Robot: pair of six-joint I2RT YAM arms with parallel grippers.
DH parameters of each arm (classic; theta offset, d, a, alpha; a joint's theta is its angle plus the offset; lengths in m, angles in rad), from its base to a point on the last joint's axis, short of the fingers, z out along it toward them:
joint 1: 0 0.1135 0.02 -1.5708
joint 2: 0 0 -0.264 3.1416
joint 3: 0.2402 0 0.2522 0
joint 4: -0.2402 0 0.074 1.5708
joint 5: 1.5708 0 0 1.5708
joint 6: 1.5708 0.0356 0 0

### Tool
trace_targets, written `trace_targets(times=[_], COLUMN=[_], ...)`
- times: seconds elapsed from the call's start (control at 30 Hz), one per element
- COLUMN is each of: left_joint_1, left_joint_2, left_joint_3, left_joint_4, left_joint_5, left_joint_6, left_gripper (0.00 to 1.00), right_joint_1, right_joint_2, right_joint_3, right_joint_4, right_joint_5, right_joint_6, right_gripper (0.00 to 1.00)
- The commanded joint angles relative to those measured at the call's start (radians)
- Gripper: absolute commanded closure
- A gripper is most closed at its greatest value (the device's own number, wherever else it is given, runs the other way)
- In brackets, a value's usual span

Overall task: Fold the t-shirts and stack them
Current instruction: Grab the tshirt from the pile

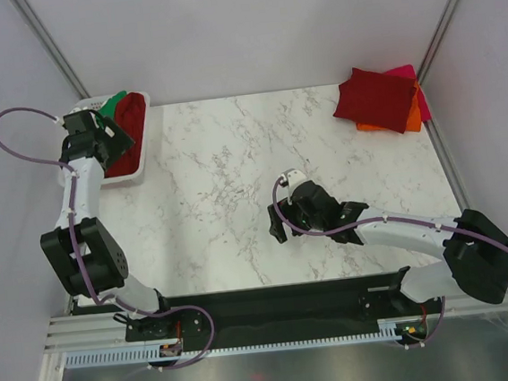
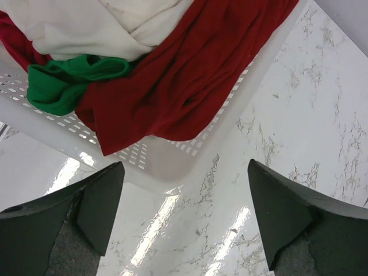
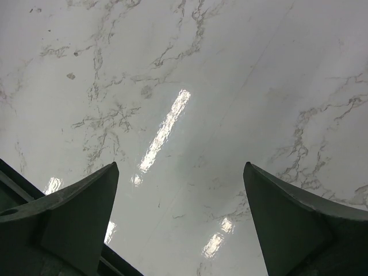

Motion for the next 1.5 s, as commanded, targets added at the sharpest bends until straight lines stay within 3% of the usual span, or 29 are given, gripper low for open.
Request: trace_targets(times=[0.0,0.23,0.37,0.7,0.97,1.03,1.1,1.2,1.3,1.33,1.47], left_joint_1=[0.000,-0.003,-0.003,-0.007,-0.011,-0.011,-0.011,-0.013,-0.008,0.016,0.125], left_joint_2=[-0.049,0.027,0.088,0.199,0.276,0.277,0.280,0.215,0.118,0.106,0.127], left_joint_3=[-0.018,0.072,0.141,0.104,0.123,0.126,0.130,0.120,0.110,0.112,0.153], left_joint_4=[0.059,0.057,0.039,0.034,0.033,0.034,0.031,0.036,0.037,0.036,-0.019], left_joint_5=[-0.010,-0.009,-0.035,-0.089,-0.139,-0.141,-0.145,-0.161,-0.239,-0.239,-0.132], left_joint_6=[0.028,-0.050,-0.023,0.033,0.057,0.060,0.062,0.045,0.021,0.008,-0.084], left_gripper=[0.04,0.05,0.06,0.14,0.33,0.44,0.48,0.45,0.23,0.20,0.18], right_joint_1=[0.002,0.002,0.002,0.002,0.002,0.002,0.002,0.002,0.002,0.002,0.000], right_joint_2=[0.005,0.034,0.013,0.034,0.056,0.059,0.060,0.057,0.051,0.051,0.057], right_joint_3=[0.004,0.009,0.004,0.013,0.023,0.023,0.021,0.018,0.013,0.012,0.012], right_joint_4=[0.016,0.023,0.005,-0.009,-0.017,-0.017,-0.018,-0.021,-0.021,-0.021,-0.020], right_joint_5=[0.005,-0.007,-0.004,-0.006,0.019,0.017,0.017,0.017,0.017,0.019,0.019], right_joint_6=[-0.017,-0.017,-0.021,-0.022,-0.026,-0.026,-0.026,-0.026,-0.023,-0.025,-0.025], right_gripper=[0.02,0.02,0.02,0.02,0.02,0.02,0.02,0.02,0.02,0.02,0.02])
